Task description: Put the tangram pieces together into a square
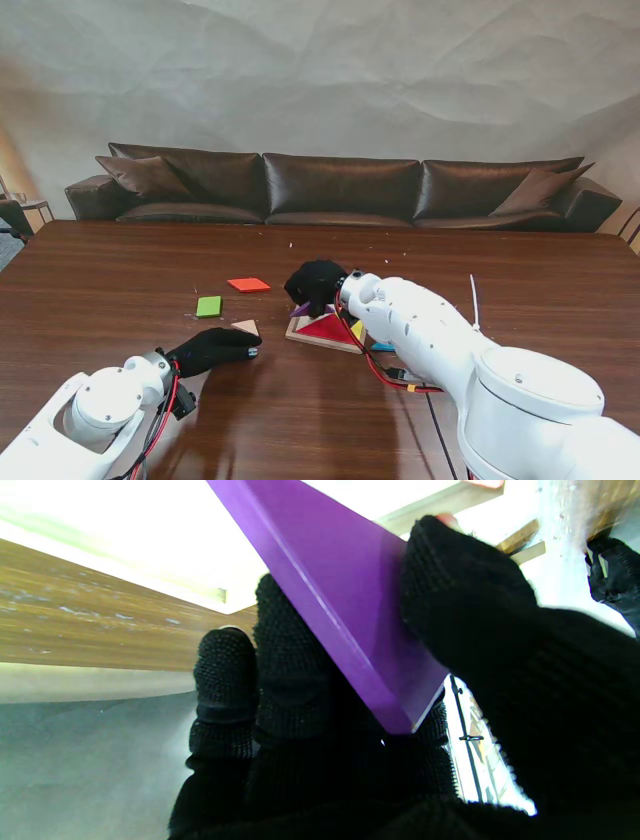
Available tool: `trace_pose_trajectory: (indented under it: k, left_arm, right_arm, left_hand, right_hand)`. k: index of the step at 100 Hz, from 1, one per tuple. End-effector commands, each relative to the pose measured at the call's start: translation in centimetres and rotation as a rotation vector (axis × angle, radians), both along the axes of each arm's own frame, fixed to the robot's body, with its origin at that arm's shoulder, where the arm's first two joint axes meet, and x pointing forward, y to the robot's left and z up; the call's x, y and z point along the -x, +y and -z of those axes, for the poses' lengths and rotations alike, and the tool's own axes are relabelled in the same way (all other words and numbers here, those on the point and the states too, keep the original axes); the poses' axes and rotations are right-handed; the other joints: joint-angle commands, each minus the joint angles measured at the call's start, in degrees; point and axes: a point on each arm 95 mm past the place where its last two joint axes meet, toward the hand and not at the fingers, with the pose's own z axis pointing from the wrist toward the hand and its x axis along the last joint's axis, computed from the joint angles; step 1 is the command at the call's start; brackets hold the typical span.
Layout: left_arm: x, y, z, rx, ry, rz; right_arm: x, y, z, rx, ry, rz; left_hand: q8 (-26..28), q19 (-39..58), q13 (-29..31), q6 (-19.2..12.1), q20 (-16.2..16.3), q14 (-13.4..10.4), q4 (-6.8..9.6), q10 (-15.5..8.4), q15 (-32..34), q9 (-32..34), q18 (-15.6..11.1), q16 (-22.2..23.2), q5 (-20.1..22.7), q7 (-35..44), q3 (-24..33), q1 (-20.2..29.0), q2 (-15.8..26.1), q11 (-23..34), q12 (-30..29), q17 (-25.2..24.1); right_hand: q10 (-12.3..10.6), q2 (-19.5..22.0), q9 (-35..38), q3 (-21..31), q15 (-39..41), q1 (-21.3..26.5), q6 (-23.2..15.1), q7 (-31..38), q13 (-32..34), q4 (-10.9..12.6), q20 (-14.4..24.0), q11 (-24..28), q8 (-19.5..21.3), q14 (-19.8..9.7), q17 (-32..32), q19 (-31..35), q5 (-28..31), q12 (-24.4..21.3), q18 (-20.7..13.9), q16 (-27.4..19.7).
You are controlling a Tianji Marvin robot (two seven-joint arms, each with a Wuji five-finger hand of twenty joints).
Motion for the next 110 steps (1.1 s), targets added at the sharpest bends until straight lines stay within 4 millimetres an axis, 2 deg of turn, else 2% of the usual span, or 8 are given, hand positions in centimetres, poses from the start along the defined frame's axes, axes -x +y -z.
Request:
trace_pose_trajectory:
  k: [1, 12, 19, 53, 80, 90, 96, 110]
  left_arm:
    - [0.9, 0.2, 1.6, -0.009, 0.059, -0.002]
    - [1.0, 0.1, 1.6, -0.008, 0.064, -0.011]
    - [1.0, 0.0, 1.6, -0.007, 0.068, -0.016]
    - [1.0, 0.2, 1.6, -0.008, 0.079, -0.033]
    - [1.1, 0.3, 1.6, -0.008, 0.085, -0.035]
    - [1.1, 0.3, 1.6, -0.007, 0.088, -0.034]
    - [1.1, 0.3, 1.6, -0.005, 0.089, -0.034]
    - [1.0, 0.3, 1.6, -0.004, 0.091, -0.032]
  right_arm:
    - [0.3, -0.1, 0.5, 0.025, 0.013, -0.016]
    - [0.5, -0.1, 0.7, 0.030, 0.010, -0.025]
    - [0.6, -0.1, 0.8, 0.032, 0.005, -0.032]
    - [0.7, -0.4, 1.4, 0.075, 0.018, -0.035]
    - [0.8, -0.7, 1.8, 0.092, 0.023, -0.024]
    - [0.7, -0.8, 1.7, 0.100, 0.014, -0.019]
    - [0.6, -0.9, 1.6, 0.103, 0.001, -0.013]
    - [0.3, -0.9, 1.3, 0.098, -0.017, 0.004]
  left_hand:
    - [0.03, 1.40, 0.29, -0.19, -0.16, 6.97, 2.03, -0.40, 0.59, 1.54, 17.20, 0.76, 0.59, 0.17, -1.38, 1.66, 2.60, 0.39, 0.02, 1.36]
    - [0.04, 1.39, 0.23, -0.33, -0.17, 6.95, 2.02, -0.30, 0.56, 1.53, 17.15, 0.76, 0.61, 0.19, -1.40, 1.61, 2.61, 0.39, 0.03, 1.34]
    - [0.03, 1.39, 0.20, -0.29, -0.17, 7.07, 2.02, -0.22, 0.55, 1.55, 17.19, 0.76, 0.58, 0.18, -1.39, 1.65, 2.58, 0.39, 0.03, 1.34]
    - [0.03, 1.35, 0.14, -0.15, -0.18, 7.01, 2.02, -0.26, 0.52, 1.52, 17.21, 0.75, 0.60, 0.18, -1.33, 1.75, 2.65, 0.39, 0.03, 1.26]
    - [0.03, 1.39, 0.24, -0.24, -0.17, 6.93, 2.00, -0.37, 0.56, 1.62, 17.14, 0.77, 0.62, 0.19, -1.38, 1.74, 2.67, 0.41, 0.05, 1.36]
    - [0.03, 1.40, 0.25, -0.19, -0.17, 7.06, 2.00, -0.32, 0.57, 1.57, 17.17, 0.78, 0.62, 0.18, -1.39, 1.77, 2.63, 0.39, 0.04, 1.36]
    - [0.02, 1.38, 0.24, -0.26, -0.18, 6.98, 1.99, -0.32, 0.56, 1.58, 17.07, 0.77, 0.59, 0.17, -1.40, 1.75, 2.66, 0.39, 0.04, 1.33]
    - [0.03, 1.36, 0.22, -0.19, -0.19, 7.00, 2.01, -0.26, 0.55, 1.50, 17.14, 0.77, 0.61, 0.19, -1.37, 1.85, 2.66, 0.37, 0.03, 1.29]
  right_hand:
    - [-0.98, 2.46, -0.13, 5.62, -0.06, 6.73, -6.18, -0.15, -0.82, 3.62, -0.89, -0.70, -0.02, -4.40, 11.48, -0.72, -0.21, -0.72, -1.76, -0.77]
    - [-1.35, 2.24, -0.19, 5.82, -2.07, 7.05, -6.28, -1.00, -0.48, 3.62, -7.20, -0.81, 0.25, -4.59, 10.73, 0.60, -0.01, -1.35, -2.06, -0.05]
    - [-1.50, 2.23, -0.13, 5.81, -2.50, 7.06, -6.46, -1.07, -0.52, 3.64, -8.21, -0.85, 0.17, -4.75, 10.48, 0.76, 0.10, -1.50, -2.27, -0.32]
    - [-1.05, 1.15, -2.18, 5.85, -5.97, 5.94, -5.19, -2.95, -1.34, 2.99, -7.14, -2.37, -1.20, -3.25, 9.06, -0.29, -1.93, -2.29, -1.58, -2.14]
    - [-0.26, -0.39, -6.86, 6.04, -10.79, 4.84, -1.98, -10.69, -2.17, 2.17, -5.68, -2.50, -3.93, -1.97, 6.47, -3.42, -3.70, -3.52, 0.24, -2.79]
    - [0.53, -0.58, -10.14, 6.31, -13.27, 4.18, 0.26, -15.06, -3.35, 1.88, -5.70, -0.67, -3.09, -1.00, 4.91, -4.75, -4.82, -4.76, 1.54, -1.94]
    - [1.08, -0.12, -12.39, 6.66, -15.90, 3.41, 1.65, -18.88, -3.71, 1.99, -5.67, 1.05, 2.15, -0.44, 3.88, -5.29, -5.74, -6.22, 2.20, -0.59]
    - [2.11, 1.44, -16.09, 7.75, -19.73, 0.74, 3.53, -20.62, -5.49, 3.93, -6.94, 2.63, 2.23, 0.73, 0.44, -7.56, -8.70, -6.27, 3.64, 0.01]
